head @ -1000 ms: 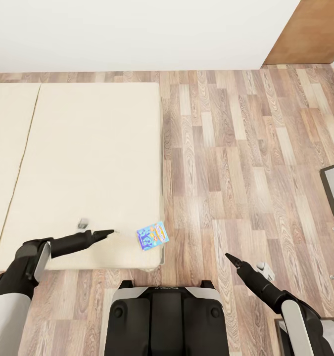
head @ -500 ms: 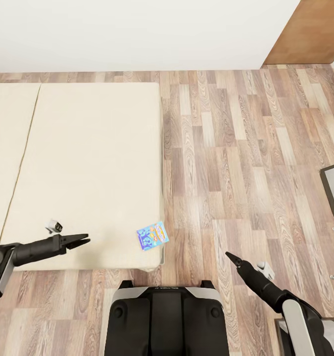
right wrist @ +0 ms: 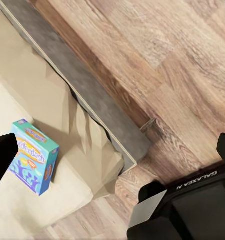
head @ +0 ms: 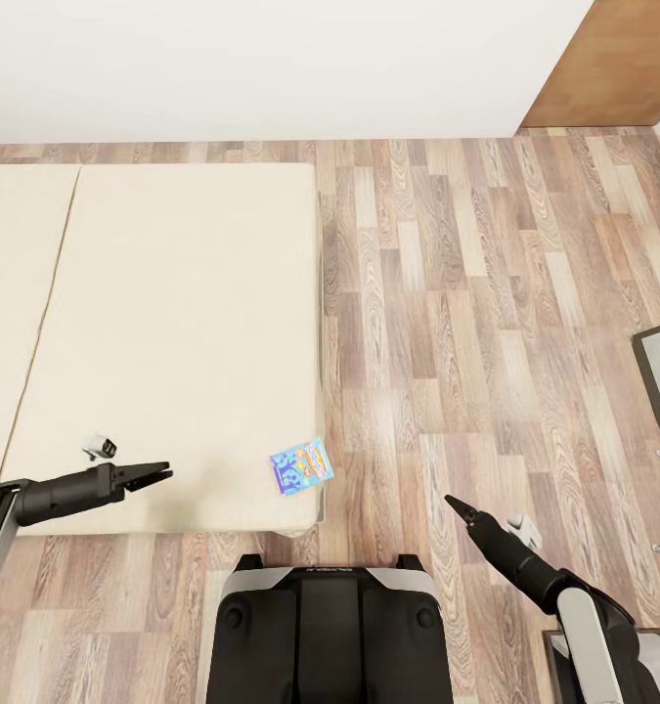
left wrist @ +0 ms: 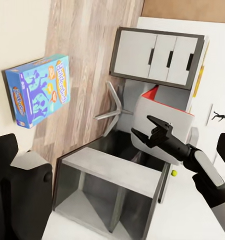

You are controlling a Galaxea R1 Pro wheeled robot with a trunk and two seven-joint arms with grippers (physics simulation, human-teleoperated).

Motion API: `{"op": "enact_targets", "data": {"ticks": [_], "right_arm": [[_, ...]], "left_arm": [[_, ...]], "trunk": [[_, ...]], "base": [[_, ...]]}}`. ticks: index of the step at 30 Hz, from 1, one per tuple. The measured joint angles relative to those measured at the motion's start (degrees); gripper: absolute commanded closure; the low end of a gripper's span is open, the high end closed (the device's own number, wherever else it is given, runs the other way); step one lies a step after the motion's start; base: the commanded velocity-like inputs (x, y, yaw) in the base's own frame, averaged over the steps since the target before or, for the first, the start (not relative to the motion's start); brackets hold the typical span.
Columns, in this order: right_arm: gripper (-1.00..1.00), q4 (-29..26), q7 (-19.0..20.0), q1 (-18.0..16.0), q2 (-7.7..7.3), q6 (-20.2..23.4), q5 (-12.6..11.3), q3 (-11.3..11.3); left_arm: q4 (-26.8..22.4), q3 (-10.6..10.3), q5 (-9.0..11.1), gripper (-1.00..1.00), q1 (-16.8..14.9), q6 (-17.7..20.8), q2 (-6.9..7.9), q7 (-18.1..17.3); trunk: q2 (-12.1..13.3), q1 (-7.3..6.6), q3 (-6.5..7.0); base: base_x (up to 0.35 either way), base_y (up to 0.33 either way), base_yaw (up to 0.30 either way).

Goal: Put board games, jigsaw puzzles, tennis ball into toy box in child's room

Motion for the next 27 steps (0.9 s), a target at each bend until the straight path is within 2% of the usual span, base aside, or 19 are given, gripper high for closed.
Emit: {"op": "enact_targets", "data": {"ticks": [11, 18, 27], "right_arm": [[-1.0, -0.1, -0.01, -0.26, 0.1, 0.2, 0.0, 0.25], [-1.0, 0.29, 0.1, -0.27, 0.14, 0.01, -0.02, 0.24], [-1.0, 0.38, 0.15, -0.26, 0.19, -0.34, 0.01, 0.29]], "left_arm": [[-0.04, 1.05, 0.04, -1.0, 0.07, 0.0, 0.67, 0.0], [0.1, 3.07, -0.02, -1.0, 0.21, 0.0, 1.79, 0.01], [0.13, 3.61, -0.01, -1.0, 0.28, 0.0, 2.01, 0.01]], "trunk": [[0.0, 0.0, 0.0], [0.0, 0.0, 0.04], [0.0, 0.0, 0.69]], "base": [[0.0, 0.0, 0.0], [0.0, 0.0, 0.0], [0.0, 0.0, 0.001]]}}
